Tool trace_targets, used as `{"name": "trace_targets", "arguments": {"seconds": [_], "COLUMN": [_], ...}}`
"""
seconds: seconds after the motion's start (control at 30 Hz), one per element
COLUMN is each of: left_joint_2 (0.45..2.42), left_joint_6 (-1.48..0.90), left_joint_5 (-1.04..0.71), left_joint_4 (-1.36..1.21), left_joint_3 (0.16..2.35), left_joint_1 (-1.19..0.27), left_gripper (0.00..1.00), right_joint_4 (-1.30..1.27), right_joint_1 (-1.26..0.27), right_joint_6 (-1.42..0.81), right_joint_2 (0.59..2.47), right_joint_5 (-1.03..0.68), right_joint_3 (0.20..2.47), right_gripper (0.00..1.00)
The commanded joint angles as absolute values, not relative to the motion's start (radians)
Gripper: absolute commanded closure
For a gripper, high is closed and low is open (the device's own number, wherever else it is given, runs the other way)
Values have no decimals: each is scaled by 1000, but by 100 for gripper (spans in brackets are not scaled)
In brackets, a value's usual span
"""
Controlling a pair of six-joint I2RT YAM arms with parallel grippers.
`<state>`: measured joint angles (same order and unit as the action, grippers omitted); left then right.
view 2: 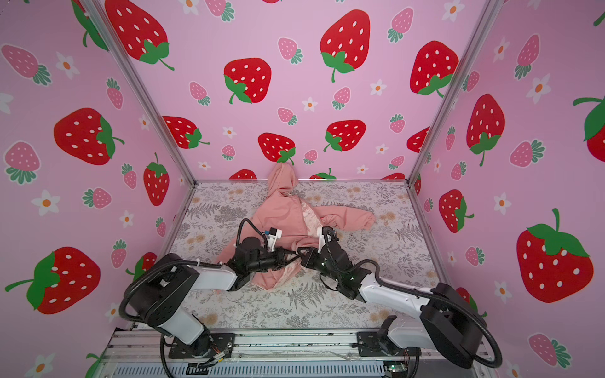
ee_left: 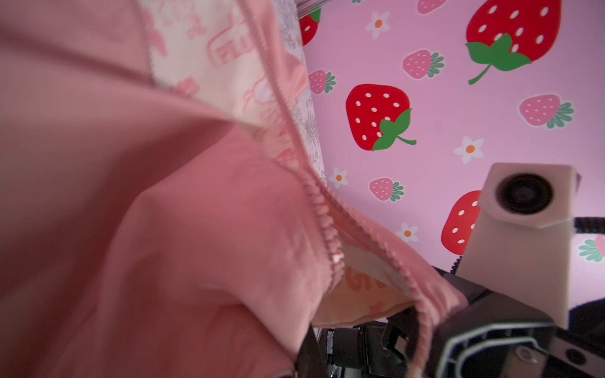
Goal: Zip up the jacket
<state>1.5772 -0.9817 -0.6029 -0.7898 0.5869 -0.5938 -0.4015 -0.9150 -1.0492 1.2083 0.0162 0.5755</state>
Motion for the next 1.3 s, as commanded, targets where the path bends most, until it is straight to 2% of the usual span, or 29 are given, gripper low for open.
{"name": "trace_targets", "arguments": {"seconds": [0.0, 0.2, 0.3, 0.4, 0.6, 0.87, 1.07, 1.27], "left_joint_2": [1509, 1534, 1560, 1539, 1476, 1481, 1468, 1425], "left_joint_6": [-824, -744, -723, -670, -549, -594, -609, -610], "left_joint_5": [-637, -680, -648, -638, -604, -776, -837, -851], "left_joint_4": [-471, -193, -22, 21, -15, -142, -198, -270], "left_joint_3": [734, 1004, 1142, 1213, 1238, 1254, 1227, 1158], "left_joint_1": [-571, -542, -540, -543, -541, -505, -506, -504], "left_gripper": [100, 100, 100, 100, 100, 100, 100, 100], "right_joint_4": [-114, 118, 136, 96, 55, -32, -150, -237], "right_joint_1": [-843, -791, -772, -755, -714, -693, -657, -652], "right_joint_6": [-845, -713, -678, -630, -553, -519, -560, -587], "right_joint_2": [1153, 1128, 1097, 1054, 1037, 1024, 1021, 1052], "right_joint_5": [135, 329, 388, 400, 331, 244, 27, -101], "right_joint_3": [656, 796, 816, 808, 839, 853, 847, 851], "right_gripper": [100, 100, 100, 100, 100, 100, 100, 100]}}
